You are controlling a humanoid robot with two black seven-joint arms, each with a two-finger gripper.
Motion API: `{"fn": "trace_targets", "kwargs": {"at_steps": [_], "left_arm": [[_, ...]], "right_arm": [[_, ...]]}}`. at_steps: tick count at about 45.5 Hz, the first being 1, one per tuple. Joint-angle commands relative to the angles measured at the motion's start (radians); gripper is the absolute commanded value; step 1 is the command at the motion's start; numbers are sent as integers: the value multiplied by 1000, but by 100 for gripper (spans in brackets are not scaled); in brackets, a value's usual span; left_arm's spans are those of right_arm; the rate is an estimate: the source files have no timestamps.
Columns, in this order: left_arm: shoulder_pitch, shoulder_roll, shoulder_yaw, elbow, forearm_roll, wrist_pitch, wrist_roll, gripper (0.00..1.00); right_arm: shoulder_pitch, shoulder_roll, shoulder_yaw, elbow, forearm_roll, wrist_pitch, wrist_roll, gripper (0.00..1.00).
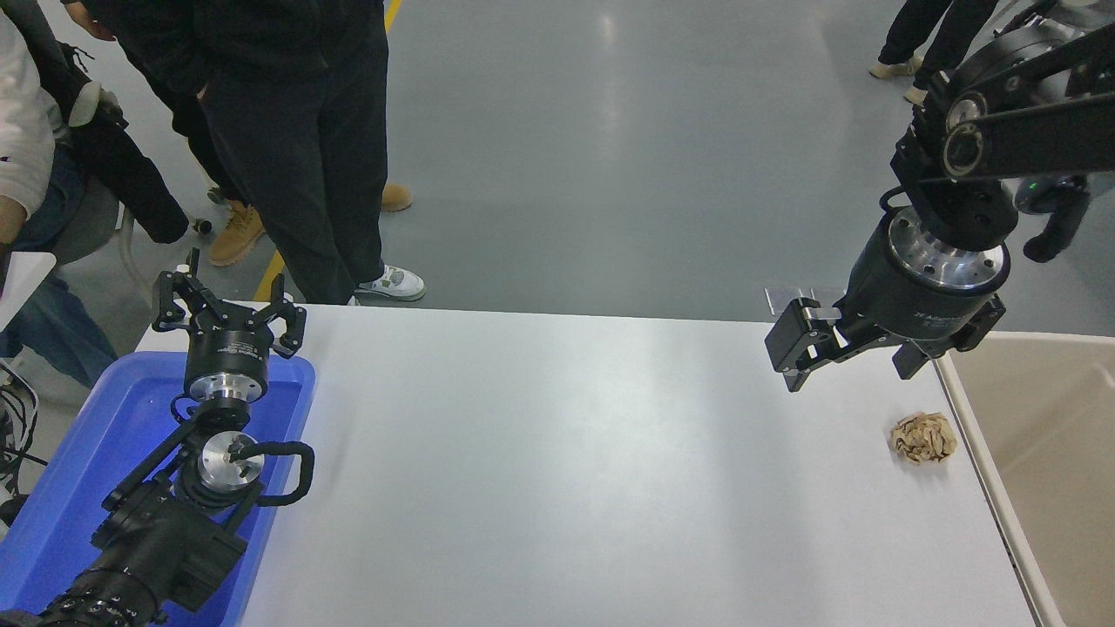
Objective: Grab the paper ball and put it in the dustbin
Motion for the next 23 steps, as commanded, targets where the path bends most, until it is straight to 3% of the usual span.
{"fn": "trace_targets", "kwargs": {"at_steps": [1, 23], "left_arm": [[0, -2, 0, 2, -1, 0, -2, 99], [-1, 3, 4, 2, -1, 0, 0, 99]], "right_arm": [[0, 0, -1, 0, -1, 0, 0, 100], [-5, -8, 1, 0, -1, 0, 0, 100]]}}
